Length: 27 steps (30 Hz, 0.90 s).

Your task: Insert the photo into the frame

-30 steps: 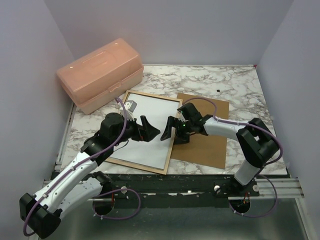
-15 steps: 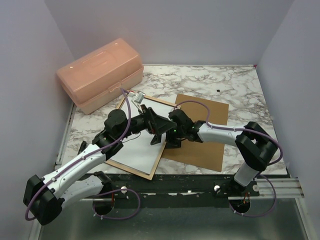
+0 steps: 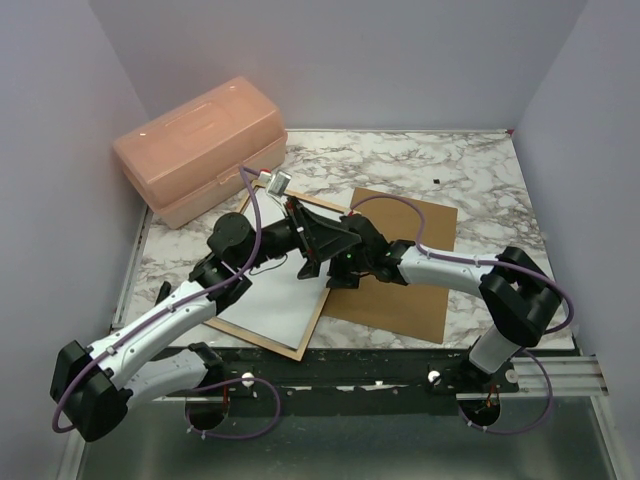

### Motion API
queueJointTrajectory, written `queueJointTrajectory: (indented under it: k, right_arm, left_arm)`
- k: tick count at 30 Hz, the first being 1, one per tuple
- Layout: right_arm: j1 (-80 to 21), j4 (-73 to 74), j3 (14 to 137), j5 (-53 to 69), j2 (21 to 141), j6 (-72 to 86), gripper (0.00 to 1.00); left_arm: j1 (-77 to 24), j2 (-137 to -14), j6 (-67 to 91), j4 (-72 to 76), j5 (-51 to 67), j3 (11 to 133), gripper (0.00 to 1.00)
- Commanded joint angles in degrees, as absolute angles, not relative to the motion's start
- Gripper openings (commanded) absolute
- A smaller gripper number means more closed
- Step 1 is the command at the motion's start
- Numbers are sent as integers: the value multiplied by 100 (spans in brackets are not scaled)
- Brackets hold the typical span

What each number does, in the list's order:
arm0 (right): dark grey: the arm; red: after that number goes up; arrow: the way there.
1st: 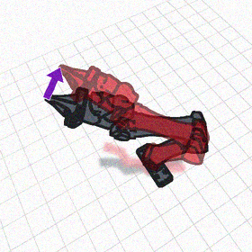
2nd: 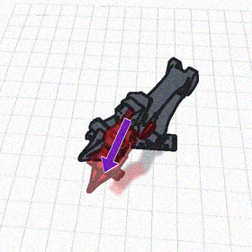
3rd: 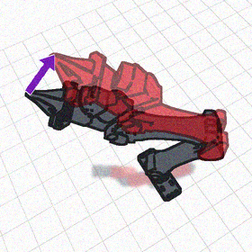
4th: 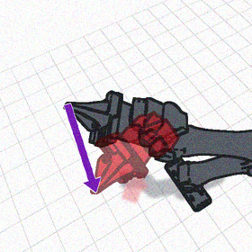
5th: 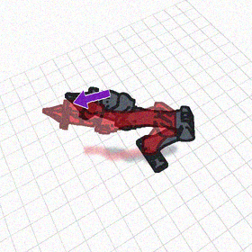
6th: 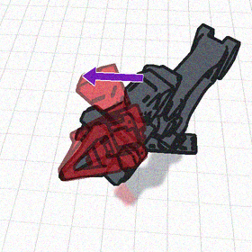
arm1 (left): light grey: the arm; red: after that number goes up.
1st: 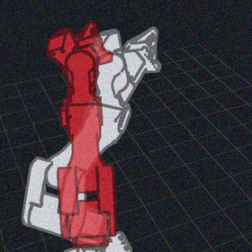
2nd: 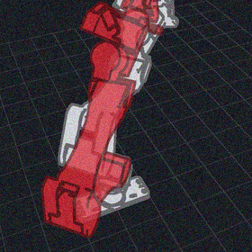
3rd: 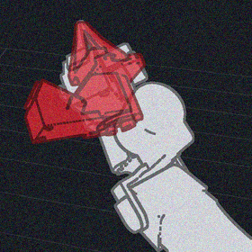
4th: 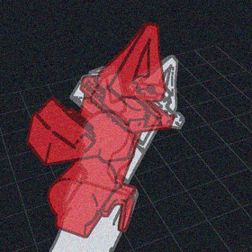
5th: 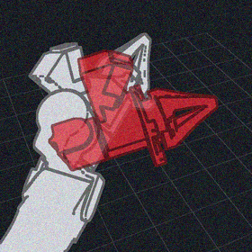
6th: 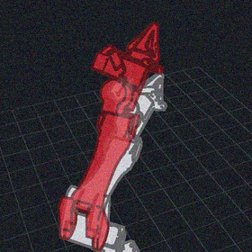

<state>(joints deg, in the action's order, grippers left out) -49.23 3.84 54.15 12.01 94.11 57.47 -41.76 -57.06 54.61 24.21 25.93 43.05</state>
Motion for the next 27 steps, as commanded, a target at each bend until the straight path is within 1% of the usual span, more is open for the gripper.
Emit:
queueJointTrajectory:
  k: [1,3,7,10,14,19,24,27]
  right_arm:
    - [-4974,226,5483,954,9371,5920,100]
    - [-4961,336,5536,794,9309,5849,100]
    - [-4949,1012,5644,135,9243,5775,100]
    - [-4932,1384,5708,-222,9359,5736,100]
    - [-4913,1636,5891,-398,9650,5614,100]
    - [-4866,1819,6290,-513,10138,5396,100]
    - [-4606,1923,6593,-520,10496,5233,99]
    - [-4444,1715,6700,-371,10530,5005,99]
  left_arm:
    - [-4285,-5890,5717,3067,2826,4371,99]
    - [-4349,-6031,5779,3045,2860,4368,99]
    - [-4386,-5942,5459,2340,2578,4374,99]
    - [-4394,-5750,4914,1148,2040,4573,98]
    - [-4412,-5511,4407,-212,1145,4737,98]
    - [-4417,-5376,4210,-1109,479,4668,93]
    - [-4416,-5346,4200,-1379,267,4548,84]
    - [-4418,-5385,4168,-1497,211,4547,82]
